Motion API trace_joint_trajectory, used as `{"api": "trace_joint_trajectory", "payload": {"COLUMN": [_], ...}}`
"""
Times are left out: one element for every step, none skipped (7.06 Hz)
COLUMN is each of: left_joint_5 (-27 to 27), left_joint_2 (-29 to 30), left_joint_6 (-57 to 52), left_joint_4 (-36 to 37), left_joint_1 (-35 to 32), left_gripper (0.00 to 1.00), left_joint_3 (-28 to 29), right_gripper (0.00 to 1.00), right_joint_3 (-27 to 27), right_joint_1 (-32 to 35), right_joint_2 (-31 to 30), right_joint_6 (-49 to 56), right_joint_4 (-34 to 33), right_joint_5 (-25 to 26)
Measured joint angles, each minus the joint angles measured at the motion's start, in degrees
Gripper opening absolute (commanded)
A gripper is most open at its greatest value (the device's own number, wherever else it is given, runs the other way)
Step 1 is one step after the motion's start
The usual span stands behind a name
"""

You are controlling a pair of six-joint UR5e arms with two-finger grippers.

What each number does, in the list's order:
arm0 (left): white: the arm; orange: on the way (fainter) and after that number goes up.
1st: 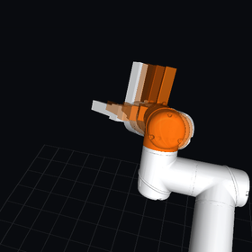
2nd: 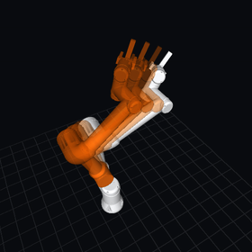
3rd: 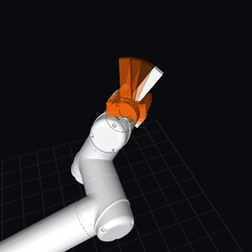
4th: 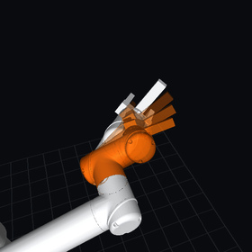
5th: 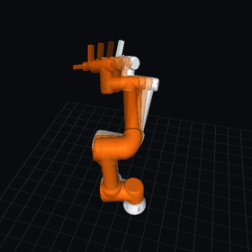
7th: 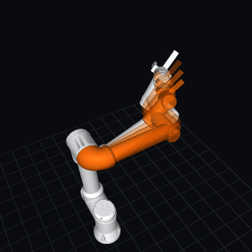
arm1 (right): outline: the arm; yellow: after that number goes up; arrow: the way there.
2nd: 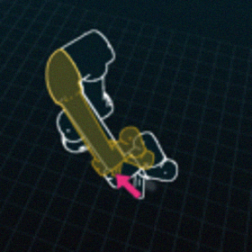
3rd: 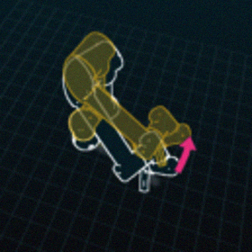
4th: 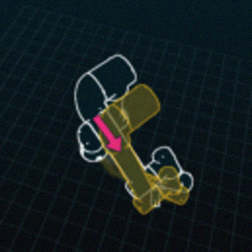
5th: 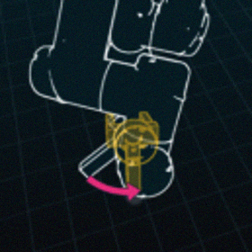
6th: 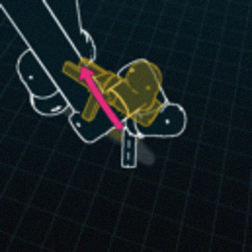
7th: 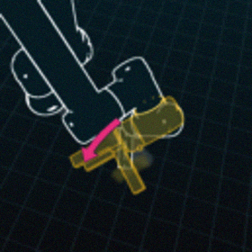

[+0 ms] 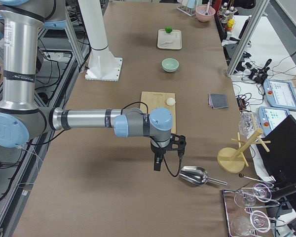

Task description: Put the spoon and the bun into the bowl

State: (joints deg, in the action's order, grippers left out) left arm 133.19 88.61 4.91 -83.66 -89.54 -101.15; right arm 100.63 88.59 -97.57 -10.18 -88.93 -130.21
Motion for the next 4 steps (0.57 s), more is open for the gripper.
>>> {"api": "trace_joint_trajectory", "payload": {"left_joint_5": [0.0,0.05,0.14,0.3], "left_joint_2": [-0.02,0.02,0.16,0.3], "left_joint_6": [0.03,0.12,0.2,0.3], "left_joint_4": [-0.08,-0.08,-0.02,0.03], "left_joint_1": [0.0,0.03,0.12,0.18], "left_gripper": [0.98,0.98,0.98,0.98], "left_joint_3": [-0.18,-0.43,-0.57,-0.66], "right_gripper": [1.0,1.0,1.0,1.0], "right_joint_3": [0.0,0.0,0.02,0.06], "right_joint_1": [0.0,0.0,0.0,0.0], "right_joint_2": [-0.02,-0.05,-0.09,-0.2], "right_joint_6": [0.02,0.01,-0.1,-0.31], "right_joint_4": [0.04,0.06,0.05,0.02], "right_joint_5": [-0.03,-0.04,-0.04,-0.04]}}
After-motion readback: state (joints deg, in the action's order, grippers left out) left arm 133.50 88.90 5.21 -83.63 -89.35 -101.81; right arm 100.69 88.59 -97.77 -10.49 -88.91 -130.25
